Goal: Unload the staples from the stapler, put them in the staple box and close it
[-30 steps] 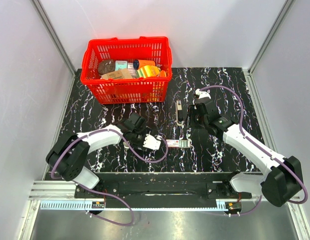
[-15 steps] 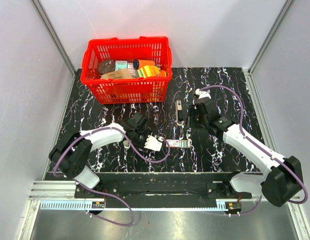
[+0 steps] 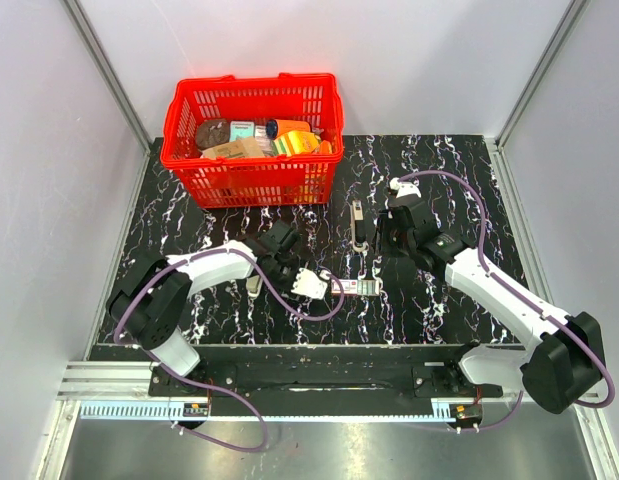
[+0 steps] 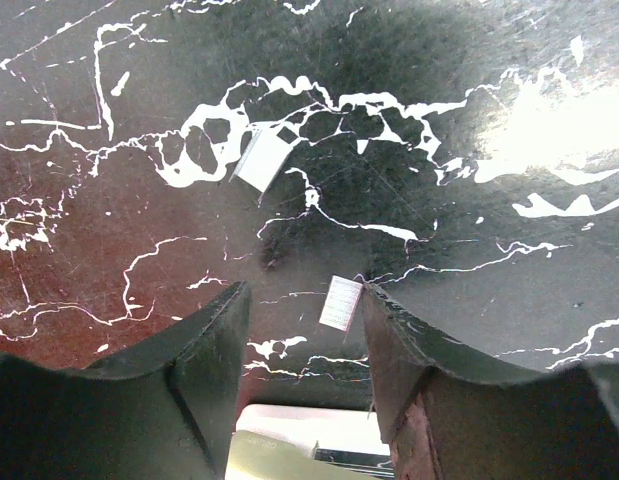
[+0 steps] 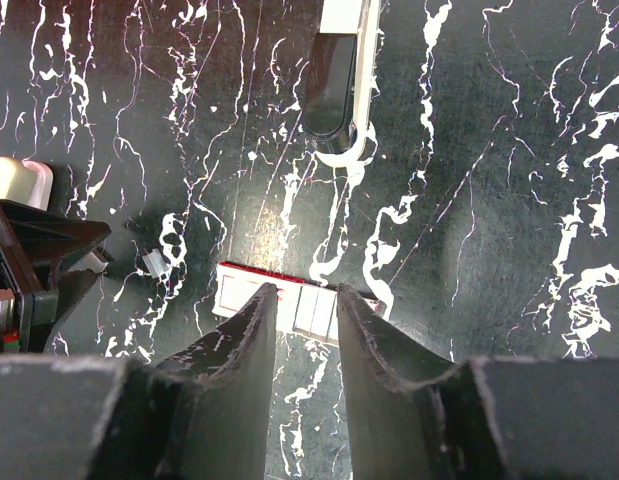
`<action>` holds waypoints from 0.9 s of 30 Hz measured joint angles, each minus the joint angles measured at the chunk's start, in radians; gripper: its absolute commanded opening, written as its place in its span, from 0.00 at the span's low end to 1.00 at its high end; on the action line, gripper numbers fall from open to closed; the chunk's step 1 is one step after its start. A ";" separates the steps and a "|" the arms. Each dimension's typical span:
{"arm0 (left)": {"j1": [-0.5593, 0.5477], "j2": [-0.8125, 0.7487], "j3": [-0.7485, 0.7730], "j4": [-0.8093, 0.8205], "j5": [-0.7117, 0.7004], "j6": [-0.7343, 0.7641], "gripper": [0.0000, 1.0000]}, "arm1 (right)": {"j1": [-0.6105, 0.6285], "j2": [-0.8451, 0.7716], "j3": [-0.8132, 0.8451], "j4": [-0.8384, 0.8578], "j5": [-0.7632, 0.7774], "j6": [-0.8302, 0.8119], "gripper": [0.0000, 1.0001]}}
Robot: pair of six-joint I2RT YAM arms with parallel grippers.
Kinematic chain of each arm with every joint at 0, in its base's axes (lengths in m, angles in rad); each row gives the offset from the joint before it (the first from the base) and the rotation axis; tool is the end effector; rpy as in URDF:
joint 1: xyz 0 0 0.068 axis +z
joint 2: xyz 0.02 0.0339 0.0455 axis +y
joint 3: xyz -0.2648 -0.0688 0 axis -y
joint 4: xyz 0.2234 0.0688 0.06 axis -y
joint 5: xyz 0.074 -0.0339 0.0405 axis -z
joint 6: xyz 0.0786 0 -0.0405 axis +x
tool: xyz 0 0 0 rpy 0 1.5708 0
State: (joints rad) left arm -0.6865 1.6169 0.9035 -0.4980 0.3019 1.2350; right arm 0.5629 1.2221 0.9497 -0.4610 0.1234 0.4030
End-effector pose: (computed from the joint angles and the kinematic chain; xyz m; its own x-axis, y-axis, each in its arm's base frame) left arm 0.2117 -0.2037 0.1377 0.4091 0.8302 -0.3787 0.9097 -0.3387 0.2403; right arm 0.2367 0.1379 0.2583 -0.6981 0.0197 -0.7157 -0.1940 0.9570 0.2156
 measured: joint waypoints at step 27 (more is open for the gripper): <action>-0.010 0.042 0.056 -0.091 -0.037 -0.071 0.36 | 0.000 -0.017 0.000 -0.001 0.018 0.001 0.18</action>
State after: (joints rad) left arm -0.6964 1.6592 0.9592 -0.5892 0.2653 1.1641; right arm 0.5629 1.2053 0.9497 -0.4618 0.1410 0.4042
